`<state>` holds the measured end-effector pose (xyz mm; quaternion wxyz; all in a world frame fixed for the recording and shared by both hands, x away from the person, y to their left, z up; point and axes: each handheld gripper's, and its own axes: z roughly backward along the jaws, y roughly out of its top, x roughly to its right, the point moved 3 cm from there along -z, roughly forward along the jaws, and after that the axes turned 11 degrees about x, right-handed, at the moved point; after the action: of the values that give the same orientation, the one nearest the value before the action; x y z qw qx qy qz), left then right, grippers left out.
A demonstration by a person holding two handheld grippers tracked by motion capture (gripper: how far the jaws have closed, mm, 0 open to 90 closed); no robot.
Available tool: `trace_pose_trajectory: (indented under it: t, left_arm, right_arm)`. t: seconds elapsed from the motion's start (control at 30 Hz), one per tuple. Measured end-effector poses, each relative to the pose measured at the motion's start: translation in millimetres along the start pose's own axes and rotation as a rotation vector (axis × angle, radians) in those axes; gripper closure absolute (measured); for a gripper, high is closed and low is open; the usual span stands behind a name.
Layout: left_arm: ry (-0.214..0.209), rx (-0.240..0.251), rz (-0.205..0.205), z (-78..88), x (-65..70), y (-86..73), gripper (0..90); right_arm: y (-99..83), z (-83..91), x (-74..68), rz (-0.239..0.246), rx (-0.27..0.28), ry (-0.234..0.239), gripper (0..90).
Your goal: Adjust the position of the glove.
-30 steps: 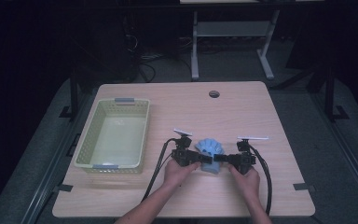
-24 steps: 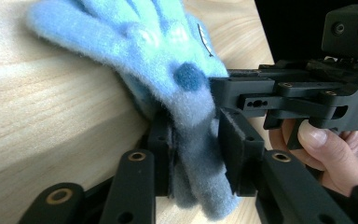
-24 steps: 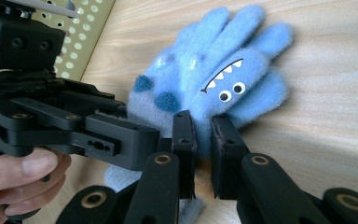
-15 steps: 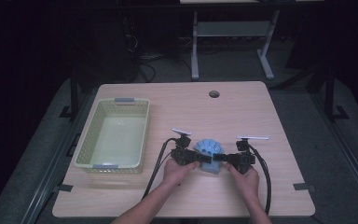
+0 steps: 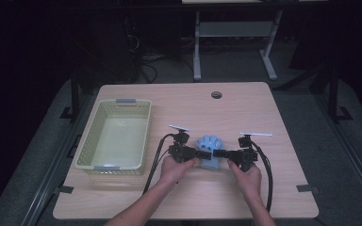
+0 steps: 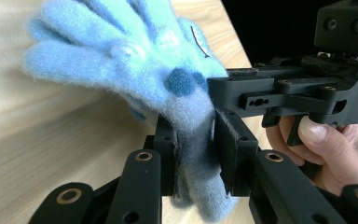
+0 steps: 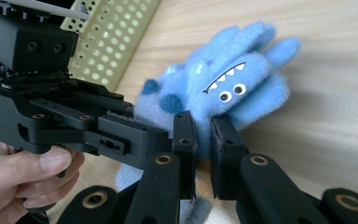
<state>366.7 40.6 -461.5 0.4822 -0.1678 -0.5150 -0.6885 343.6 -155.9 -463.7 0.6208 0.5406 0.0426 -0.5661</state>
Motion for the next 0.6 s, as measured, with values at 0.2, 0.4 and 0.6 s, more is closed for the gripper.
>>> trace_pose_trajectory:
  t: [0.2,0.4,0.6]
  left_arm:
    - [-0.007,0.018,-0.031,14.3,6.5,9.6,70.7]
    - [-0.008,0.038,-0.038,26.3,10.0,16.8,70.7]
    - [-0.007,0.051,-0.041,38.6,11.3,24.2,70.7]
  right_arm:
    - [9.9,0.5,-14.0,0.021,0.015,0.021,81.8]
    - [17.7,-1.7,-26.9,0.029,0.021,0.043,81.8]
    - [26.9,-5.2,-39.3,0.042,0.026,0.061,81.8]
